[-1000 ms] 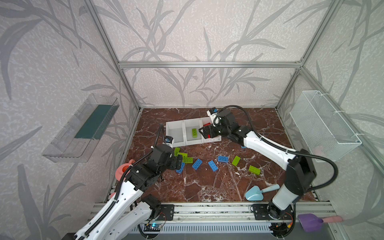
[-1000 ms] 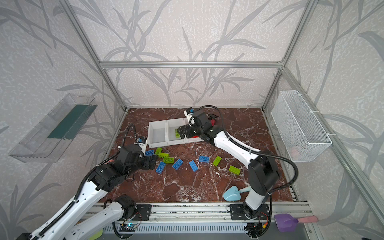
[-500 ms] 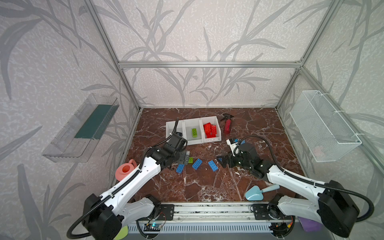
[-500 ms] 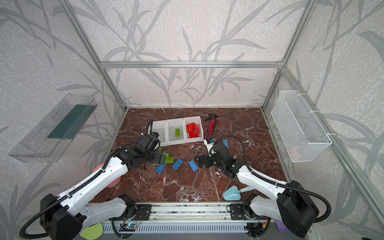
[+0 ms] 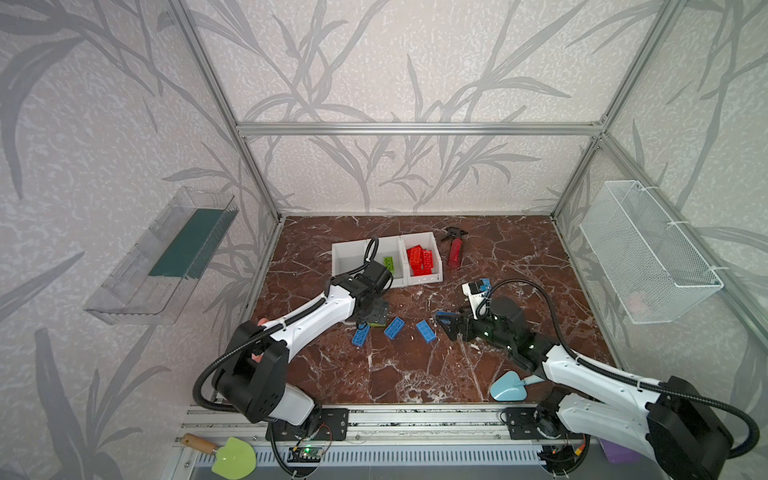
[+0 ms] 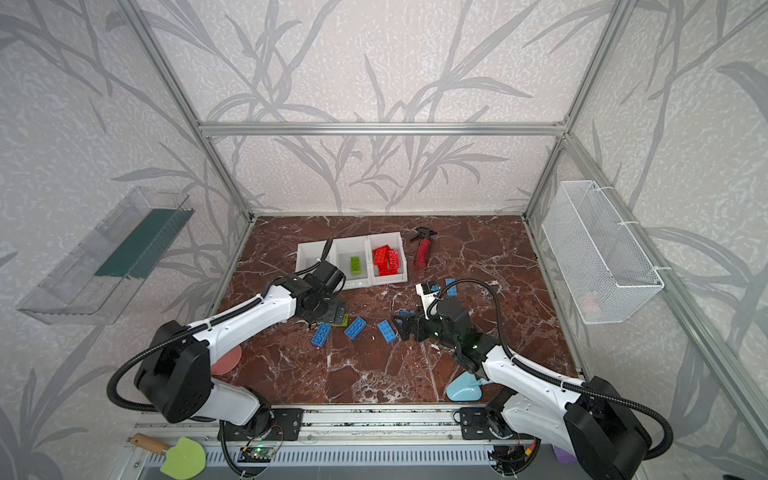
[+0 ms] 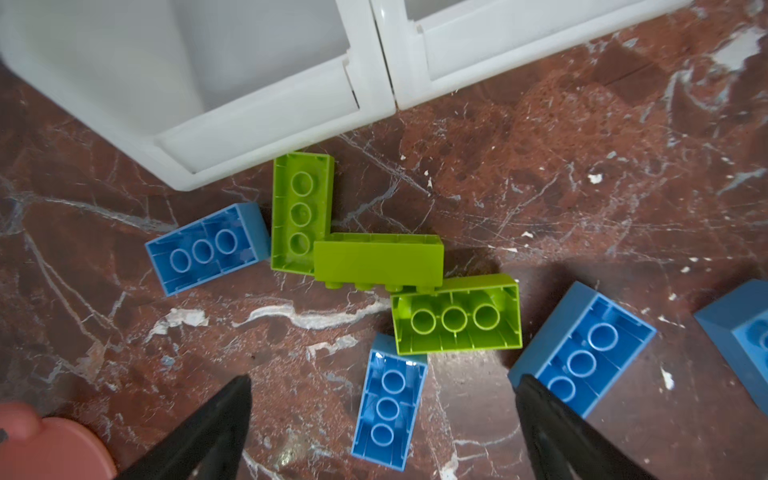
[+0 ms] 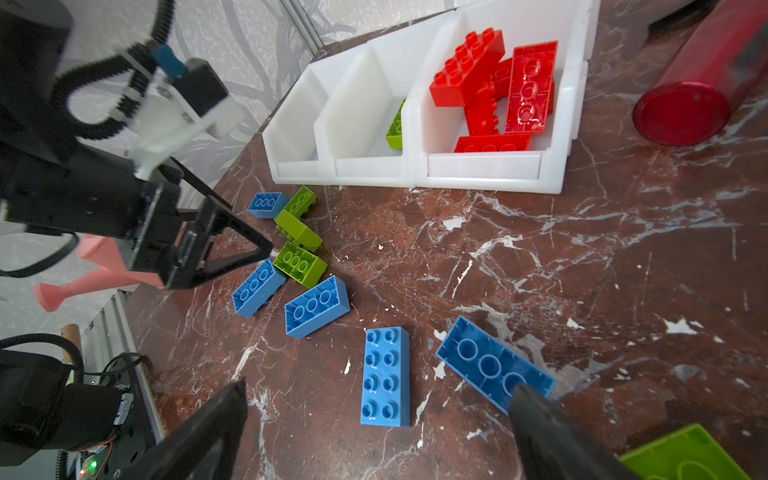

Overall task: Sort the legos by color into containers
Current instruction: 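Withdraw the right gripper while the left gripper grasps a lime-green 2x4 brick, then carry the lime-green brick with the left gripper into the middle compartment and release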

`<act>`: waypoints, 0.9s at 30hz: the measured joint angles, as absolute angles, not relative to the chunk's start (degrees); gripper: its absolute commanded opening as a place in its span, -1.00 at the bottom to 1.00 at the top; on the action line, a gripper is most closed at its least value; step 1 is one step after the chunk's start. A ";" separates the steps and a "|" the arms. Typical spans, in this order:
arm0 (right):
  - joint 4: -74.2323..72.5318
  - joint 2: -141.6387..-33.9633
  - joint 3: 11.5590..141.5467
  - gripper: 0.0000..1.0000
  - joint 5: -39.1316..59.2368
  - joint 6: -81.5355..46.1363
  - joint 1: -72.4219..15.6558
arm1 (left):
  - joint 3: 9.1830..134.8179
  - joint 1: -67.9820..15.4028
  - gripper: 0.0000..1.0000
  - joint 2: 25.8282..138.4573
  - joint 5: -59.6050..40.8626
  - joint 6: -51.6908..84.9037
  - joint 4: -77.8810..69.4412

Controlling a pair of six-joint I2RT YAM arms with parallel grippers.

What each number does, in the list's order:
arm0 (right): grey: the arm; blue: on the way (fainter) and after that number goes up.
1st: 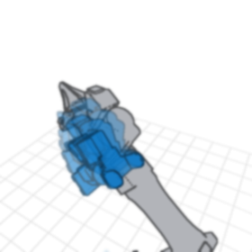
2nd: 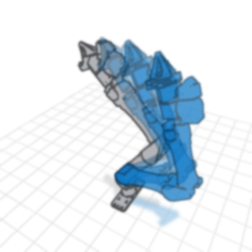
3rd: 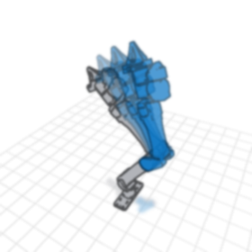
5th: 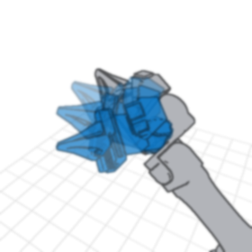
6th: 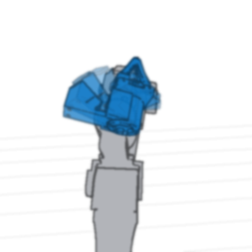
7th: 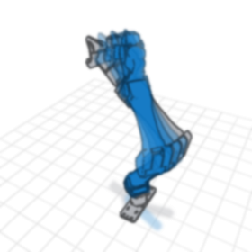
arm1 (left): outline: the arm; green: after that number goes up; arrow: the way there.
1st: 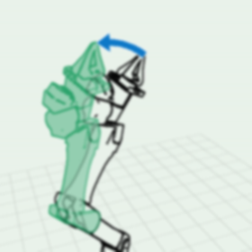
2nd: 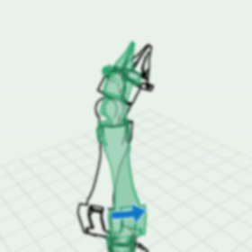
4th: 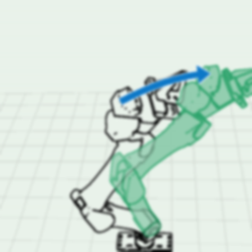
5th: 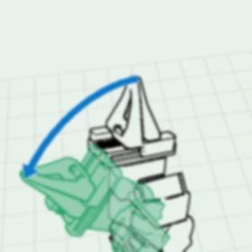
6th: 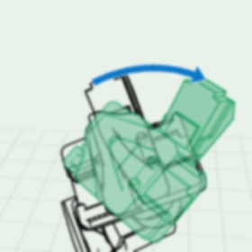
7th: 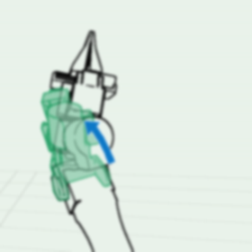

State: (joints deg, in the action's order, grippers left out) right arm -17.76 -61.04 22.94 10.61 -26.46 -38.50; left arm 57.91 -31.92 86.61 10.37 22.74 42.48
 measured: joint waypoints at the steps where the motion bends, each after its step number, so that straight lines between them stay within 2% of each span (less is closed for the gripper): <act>1: -17.91 -61.01 22.90 0.98 10.61 -26.57 -38.50 | 57.93 -31.77 0.97 87.92 10.35 22.81 41.78; 9: -19.44 -61.32 22.35 0.98 10.81 -27.20 -38.50 | 59.75 -30.79 0.91 95.48 9.67 23.57 37.41; 27: -21.69 -64.93 22.35 0.99 12.60 -28.12 -38.50 | 58.65 -25.82 0.82 95.94 4.29 25.69 30.39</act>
